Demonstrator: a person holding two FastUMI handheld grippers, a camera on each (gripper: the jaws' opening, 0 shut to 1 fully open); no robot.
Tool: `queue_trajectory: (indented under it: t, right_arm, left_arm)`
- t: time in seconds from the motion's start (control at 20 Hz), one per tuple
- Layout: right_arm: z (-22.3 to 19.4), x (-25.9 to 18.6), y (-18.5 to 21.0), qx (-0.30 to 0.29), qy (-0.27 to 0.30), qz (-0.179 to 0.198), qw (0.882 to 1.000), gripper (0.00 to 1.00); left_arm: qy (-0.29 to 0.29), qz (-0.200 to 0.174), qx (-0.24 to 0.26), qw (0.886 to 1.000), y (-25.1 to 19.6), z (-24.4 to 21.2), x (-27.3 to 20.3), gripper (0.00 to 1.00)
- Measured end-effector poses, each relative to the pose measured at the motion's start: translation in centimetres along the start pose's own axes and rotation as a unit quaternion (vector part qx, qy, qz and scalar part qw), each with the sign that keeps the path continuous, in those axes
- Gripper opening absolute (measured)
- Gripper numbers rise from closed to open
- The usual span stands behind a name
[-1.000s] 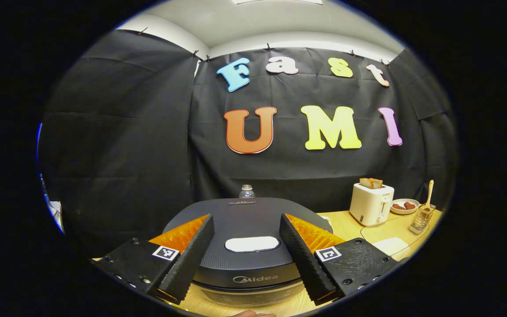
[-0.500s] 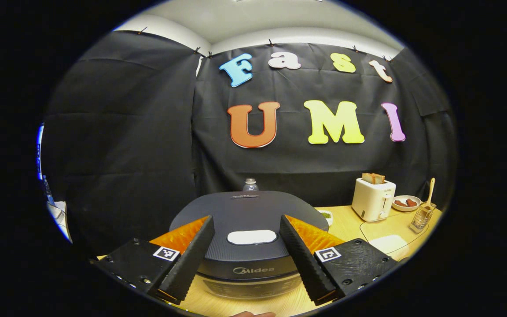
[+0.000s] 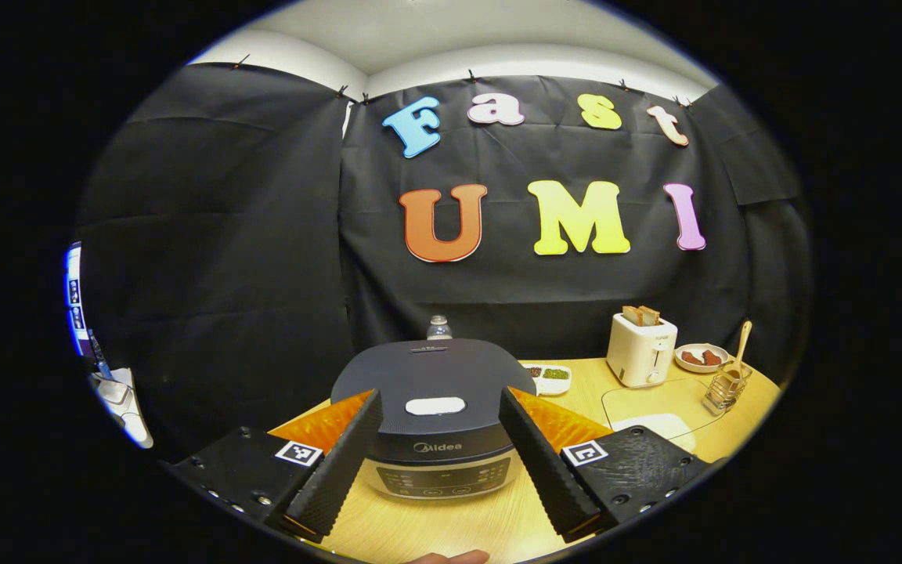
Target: Close the left gripper, press the button to open the rice cooker; take a wooden spoon from the chopstick holder with the right hand, scoop a spoonful of rice and pour it into the rice cooker, then put the wooden spoon back into the chopstick holder.
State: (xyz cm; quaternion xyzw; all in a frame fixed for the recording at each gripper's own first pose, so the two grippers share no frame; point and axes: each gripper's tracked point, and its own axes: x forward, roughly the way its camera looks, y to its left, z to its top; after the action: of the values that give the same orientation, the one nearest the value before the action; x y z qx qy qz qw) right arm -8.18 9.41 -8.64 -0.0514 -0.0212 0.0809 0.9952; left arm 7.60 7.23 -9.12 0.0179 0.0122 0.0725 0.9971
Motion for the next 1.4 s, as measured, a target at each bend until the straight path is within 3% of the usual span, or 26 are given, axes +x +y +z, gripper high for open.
queue_trajectory:
  t: [0.6, 1.0, 1.4]
  right_arm:
    - [-0.6, 0.5, -1.1, -0.003, 0.008, -0.011, 1.0, 1.0]
    - [-0.9, 0.9, -3.0, -0.007, 0.019, -0.033, 0.999, 1.0]
    - [0.8, 0.2, -4.9, 0.007, 0.009, -0.053, 0.999, 1.0]
  left_arm:
    - [-0.022, -0.05, 0.006, 0.999, -4.7, 3.6, -7.9, 0.96]
    - [-0.038, -0.073, -0.023, 0.996, -8.9, 5.0, -11.7, 0.96]
    - [-0.061, -0.106, -0.01, 0.992, -11.9, 7.3, -14.3, 0.96]
